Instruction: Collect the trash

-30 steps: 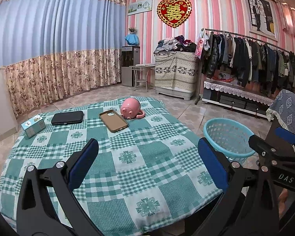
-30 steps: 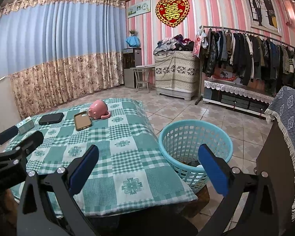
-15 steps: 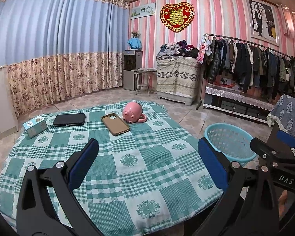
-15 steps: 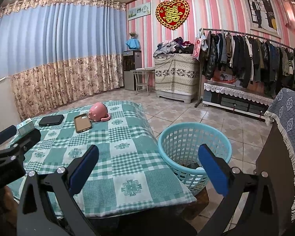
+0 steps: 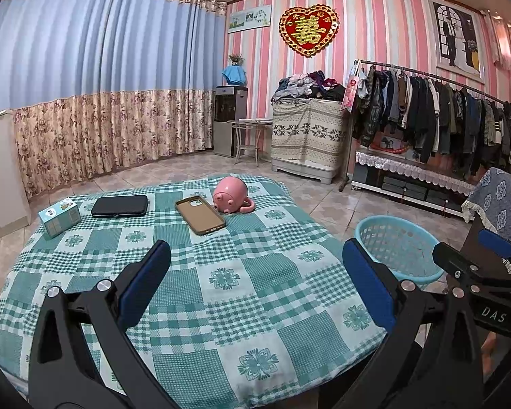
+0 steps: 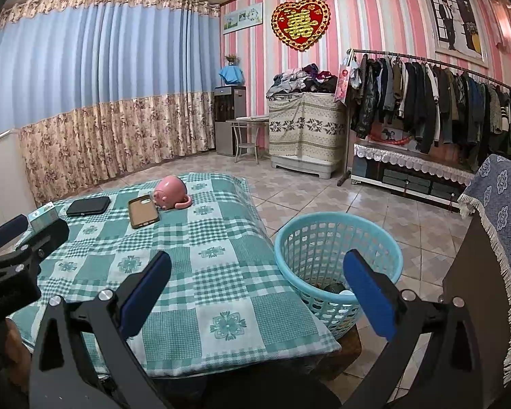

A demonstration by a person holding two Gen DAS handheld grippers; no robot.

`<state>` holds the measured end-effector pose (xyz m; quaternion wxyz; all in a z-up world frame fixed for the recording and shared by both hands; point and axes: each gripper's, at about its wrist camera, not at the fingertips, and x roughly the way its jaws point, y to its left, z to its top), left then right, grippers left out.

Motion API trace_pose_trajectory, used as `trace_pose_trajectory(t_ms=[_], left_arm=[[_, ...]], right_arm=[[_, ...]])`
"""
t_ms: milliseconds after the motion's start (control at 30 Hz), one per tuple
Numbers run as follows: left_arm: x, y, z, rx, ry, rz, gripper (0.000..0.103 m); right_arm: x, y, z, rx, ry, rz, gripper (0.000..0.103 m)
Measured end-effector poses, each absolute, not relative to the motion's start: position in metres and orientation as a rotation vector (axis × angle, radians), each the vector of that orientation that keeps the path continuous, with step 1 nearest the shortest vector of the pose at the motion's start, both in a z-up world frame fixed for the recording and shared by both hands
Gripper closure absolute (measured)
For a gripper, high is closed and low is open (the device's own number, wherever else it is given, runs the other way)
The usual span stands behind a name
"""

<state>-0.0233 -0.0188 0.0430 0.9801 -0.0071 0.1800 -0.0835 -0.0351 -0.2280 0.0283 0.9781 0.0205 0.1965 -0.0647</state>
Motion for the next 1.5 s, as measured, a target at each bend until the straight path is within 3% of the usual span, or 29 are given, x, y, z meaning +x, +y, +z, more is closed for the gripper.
trace_pose_trajectory(t_ms=[1500], left_arm=[[-0.0181, -0.015, 0.0443, 0.0, 0.346, -0.137, 0.005]], right_arm=[[-0.0341, -0.2311, 0.0292, 0.038, 0.393, -0.136, 0.004]])
